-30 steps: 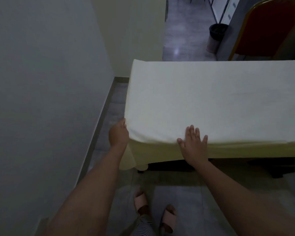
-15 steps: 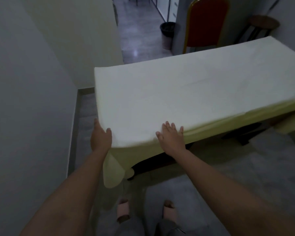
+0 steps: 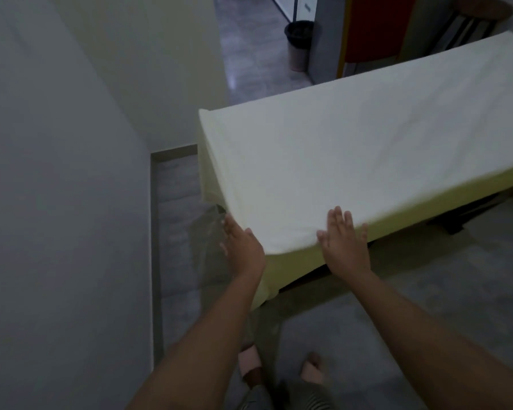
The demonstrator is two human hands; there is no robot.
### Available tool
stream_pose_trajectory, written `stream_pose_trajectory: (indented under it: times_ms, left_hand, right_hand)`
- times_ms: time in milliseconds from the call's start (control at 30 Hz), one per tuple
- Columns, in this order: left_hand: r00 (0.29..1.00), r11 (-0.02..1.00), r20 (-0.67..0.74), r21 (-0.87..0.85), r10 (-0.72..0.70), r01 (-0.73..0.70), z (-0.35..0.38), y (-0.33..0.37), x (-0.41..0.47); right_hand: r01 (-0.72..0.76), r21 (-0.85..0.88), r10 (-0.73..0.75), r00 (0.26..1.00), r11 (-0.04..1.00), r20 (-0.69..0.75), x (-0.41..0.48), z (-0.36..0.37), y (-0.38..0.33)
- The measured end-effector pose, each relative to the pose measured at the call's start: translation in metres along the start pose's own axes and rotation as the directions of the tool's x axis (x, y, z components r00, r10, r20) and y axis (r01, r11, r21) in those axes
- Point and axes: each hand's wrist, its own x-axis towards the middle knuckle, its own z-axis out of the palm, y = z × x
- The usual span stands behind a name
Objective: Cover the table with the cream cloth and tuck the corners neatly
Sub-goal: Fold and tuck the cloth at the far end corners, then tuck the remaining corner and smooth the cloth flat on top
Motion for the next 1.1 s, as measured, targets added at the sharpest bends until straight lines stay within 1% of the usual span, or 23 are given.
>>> stream_pose_trajectory:
  times_ms: [67,167,233,333,433,533,567,633,700,733,800,867,967,1033,1100]
  left_hand:
    - [1.000,0.999,-0.010,0.026,0.025,-0.025,0.001,-0.002,-0.014]
    - [1.000,0.999,0.007,0.035,0.006,-0.006,0.005,-0.005,-0.024]
    - [0.999,1.000,0.044,0.013,-0.010,0.010,0.000,-0.005,-0.025]
    - [0.996,0.997,0.082,-0.066,-0.023,0.028,-0.010,-0.002,-0.017]
    - [0.999,0.993,0.047,-0.117,-0.025,0.031,-0.024,0.002,-0.002]
    - [0.999,0.997,0.039,-0.079,-0.024,0.027,-0.037,0.007,0.023]
    - [0.998,0.999,0.068,-0.047,-0.016,0.019,-0.039,0.007,0.032]
    - [0.985,1.000,0.173,0.003,-0.002,0.001,-0.039,0.007,0.040]
    - [0.959,1.000,0.283,-0.015,-0.015,0.020,-0.032,0.007,0.036]
    - [0.952,0.998,0.303,-0.034,-0.035,0.047,-0.028,0.007,0.031]
    - [0.966,0.997,0.254,-0.034,-0.052,0.062,-0.020,0.008,0.020]
    - [0.984,1.000,0.175,-0.014,-0.025,0.028,-0.014,0.007,0.011]
    - [0.990,0.999,0.143,0.034,0.017,-0.022,-0.009,0.001,0.002]
    - [0.991,0.990,0.126,0.129,0.036,-0.053,-0.010,0.000,0.001]
    - [0.992,0.968,0.100,0.234,0.073,-0.095,-0.012,0.003,0.007]
  right_hand:
    - [-0.003,-0.016,0.003,1.000,1.000,0.009,-0.010,0.000,0.007]
    - [0.002,-0.059,0.000,0.999,0.998,0.039,-0.019,0.000,0.014]
    - [0.001,-0.056,0.002,0.998,0.998,0.059,-0.019,-0.004,0.014]
    - [0.032,-0.072,-0.027,0.997,0.997,0.067,-0.015,-0.016,0.008]
    - [0.068,-0.027,-0.067,0.997,0.997,0.035,-0.016,-0.024,0.003]
    - [0.078,-0.001,-0.078,0.996,0.997,0.036,-0.020,-0.027,-0.008]
    - [0.091,-0.004,-0.091,0.995,0.996,0.043,-0.019,-0.027,-0.012]
    - [0.143,-0.014,-0.142,0.988,0.990,0.066,-0.017,-0.027,-0.022]
    - [0.205,-0.044,-0.200,0.974,0.978,0.104,-0.012,-0.026,-0.033]
    - [0.229,-0.065,-0.219,0.967,0.971,0.133,-0.009,-0.024,-0.038]
    - [0.248,-0.114,-0.227,0.958,0.962,0.173,-0.007,-0.020,-0.043]
    - [0.246,-0.163,-0.219,0.961,0.955,0.168,-0.013,-0.015,-0.040]
    - [0.246,-0.196,-0.219,0.964,0.949,0.153,-0.027,-0.005,-0.028]
    - [0.249,-0.208,-0.222,0.965,0.946,0.142,-0.029,-0.002,-0.022]
    - [0.242,-0.172,-0.221,0.967,0.955,0.129,-0.026,-0.005,-0.023]
